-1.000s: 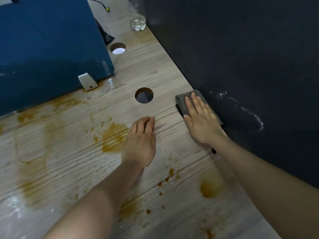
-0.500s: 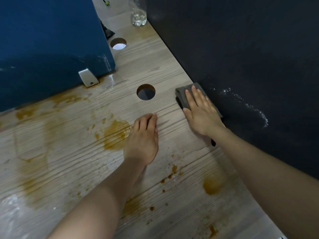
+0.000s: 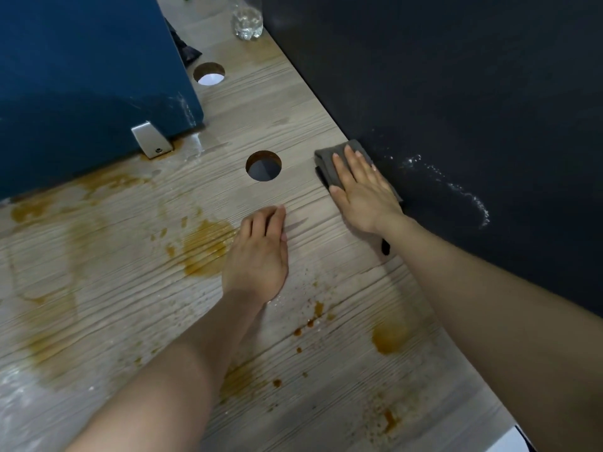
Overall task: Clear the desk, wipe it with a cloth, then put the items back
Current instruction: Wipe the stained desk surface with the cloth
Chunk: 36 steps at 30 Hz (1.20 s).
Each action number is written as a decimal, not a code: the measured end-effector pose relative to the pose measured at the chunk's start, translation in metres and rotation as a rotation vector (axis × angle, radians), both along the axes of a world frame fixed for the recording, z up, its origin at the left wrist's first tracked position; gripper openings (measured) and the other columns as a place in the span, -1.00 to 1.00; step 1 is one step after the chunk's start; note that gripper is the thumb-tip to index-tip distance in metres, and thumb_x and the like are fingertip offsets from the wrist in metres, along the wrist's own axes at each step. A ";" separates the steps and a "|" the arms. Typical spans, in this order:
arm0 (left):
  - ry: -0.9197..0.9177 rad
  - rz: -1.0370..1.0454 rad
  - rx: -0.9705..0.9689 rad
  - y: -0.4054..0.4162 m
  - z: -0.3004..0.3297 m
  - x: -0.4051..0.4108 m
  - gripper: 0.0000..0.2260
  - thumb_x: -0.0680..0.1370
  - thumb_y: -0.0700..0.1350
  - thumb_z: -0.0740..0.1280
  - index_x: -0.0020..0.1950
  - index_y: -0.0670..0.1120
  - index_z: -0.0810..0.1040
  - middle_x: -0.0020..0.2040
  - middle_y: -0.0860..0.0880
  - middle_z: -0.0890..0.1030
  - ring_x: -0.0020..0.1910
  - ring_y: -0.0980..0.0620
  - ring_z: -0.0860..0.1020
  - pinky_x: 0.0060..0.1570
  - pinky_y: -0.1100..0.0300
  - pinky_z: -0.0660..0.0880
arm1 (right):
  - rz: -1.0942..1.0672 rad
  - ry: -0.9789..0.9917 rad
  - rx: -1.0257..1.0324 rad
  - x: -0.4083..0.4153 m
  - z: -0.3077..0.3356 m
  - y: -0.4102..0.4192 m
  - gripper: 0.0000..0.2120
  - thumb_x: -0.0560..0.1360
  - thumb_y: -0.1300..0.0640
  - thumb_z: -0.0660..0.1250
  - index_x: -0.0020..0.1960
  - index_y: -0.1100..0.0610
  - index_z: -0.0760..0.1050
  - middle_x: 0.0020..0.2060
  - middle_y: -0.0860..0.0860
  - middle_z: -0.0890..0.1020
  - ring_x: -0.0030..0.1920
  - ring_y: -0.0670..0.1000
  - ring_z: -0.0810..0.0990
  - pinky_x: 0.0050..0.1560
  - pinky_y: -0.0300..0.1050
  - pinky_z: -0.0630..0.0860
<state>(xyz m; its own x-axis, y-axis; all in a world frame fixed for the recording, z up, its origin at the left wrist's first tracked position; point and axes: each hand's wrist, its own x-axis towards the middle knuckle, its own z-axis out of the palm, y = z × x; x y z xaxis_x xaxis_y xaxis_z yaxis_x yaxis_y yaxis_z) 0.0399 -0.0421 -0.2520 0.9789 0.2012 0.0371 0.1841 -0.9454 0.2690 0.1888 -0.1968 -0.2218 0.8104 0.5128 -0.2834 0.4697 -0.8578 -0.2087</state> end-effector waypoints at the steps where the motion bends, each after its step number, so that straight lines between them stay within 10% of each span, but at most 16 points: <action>1: 0.002 0.006 -0.003 0.000 0.000 0.000 -0.58 0.63 -0.07 0.03 0.48 -0.15 0.24 0.32 -0.10 0.37 0.24 -0.07 0.32 0.20 0.07 0.39 | 0.006 -0.004 0.013 -0.008 0.000 -0.010 -0.45 0.65 -0.09 -0.13 0.54 0.03 -0.27 0.52 0.00 -0.28 0.51 -0.05 -0.29 0.48 -0.09 -0.29; 36: -0.103 -0.041 -0.049 0.003 0.001 -0.007 -0.61 0.61 -0.11 0.07 0.39 -0.22 0.37 0.23 -0.17 0.46 0.20 -0.14 0.43 0.21 0.02 0.41 | -0.146 0.036 -0.068 -0.054 0.001 -0.035 -0.45 0.64 -0.11 -0.18 0.51 -0.01 -0.36 0.48 -0.01 -0.38 0.48 -0.04 -0.37 0.48 -0.06 -0.31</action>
<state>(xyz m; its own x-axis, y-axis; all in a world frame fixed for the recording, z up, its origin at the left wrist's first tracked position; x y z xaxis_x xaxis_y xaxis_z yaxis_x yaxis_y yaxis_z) 0.0327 -0.0388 -0.2512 0.9777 0.1655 0.1291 0.1150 -0.9369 0.3301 0.1350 -0.2316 -0.2208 0.8638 0.3688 -0.3433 0.3322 -0.9291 -0.1623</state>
